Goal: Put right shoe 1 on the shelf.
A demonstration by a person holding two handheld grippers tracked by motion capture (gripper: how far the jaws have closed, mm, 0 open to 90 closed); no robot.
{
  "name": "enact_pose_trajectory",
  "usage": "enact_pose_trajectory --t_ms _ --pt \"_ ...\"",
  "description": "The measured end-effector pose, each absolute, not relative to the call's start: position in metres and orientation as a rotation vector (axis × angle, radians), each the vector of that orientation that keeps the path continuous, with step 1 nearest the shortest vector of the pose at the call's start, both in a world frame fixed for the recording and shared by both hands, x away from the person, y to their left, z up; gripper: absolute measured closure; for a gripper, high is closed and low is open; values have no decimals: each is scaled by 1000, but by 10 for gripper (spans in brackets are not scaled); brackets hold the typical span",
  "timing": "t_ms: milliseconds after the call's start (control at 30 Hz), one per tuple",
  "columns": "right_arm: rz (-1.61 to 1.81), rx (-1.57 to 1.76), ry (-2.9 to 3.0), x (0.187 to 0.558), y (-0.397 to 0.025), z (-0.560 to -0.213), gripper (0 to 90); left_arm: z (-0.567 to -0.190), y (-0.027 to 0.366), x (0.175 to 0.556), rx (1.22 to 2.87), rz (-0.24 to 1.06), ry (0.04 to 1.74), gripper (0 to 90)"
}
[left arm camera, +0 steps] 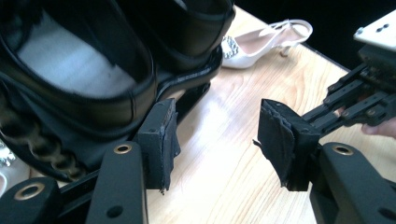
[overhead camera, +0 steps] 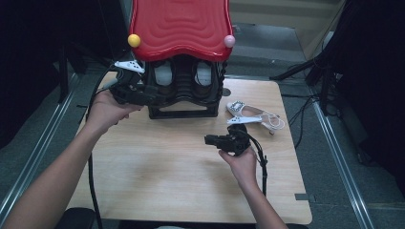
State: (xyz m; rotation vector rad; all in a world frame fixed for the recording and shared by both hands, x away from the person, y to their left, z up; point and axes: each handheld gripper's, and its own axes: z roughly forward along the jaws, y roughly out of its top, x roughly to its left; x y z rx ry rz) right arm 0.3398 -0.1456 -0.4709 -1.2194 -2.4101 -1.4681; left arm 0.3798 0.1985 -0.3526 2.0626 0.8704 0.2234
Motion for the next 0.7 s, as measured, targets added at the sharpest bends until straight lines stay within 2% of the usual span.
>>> enact_pose_trajectory --t_ms 200,433,600,700 --pt "-1475 -1253 -2412 333 -157 -478 819 -374 204 371 2071 218 888 480" --pt "-1467 -1253 -2443 330 -165 -482 748 -403 215 361 2066 205 947 499" --pt "-1448 -1229 -2462 329 -170 -479 759 -421 221 351 2064 197 950 678" --pt "-1444 -1263 -2524 325 -171 -479 760 -431 227 348 2066 177 965 712"
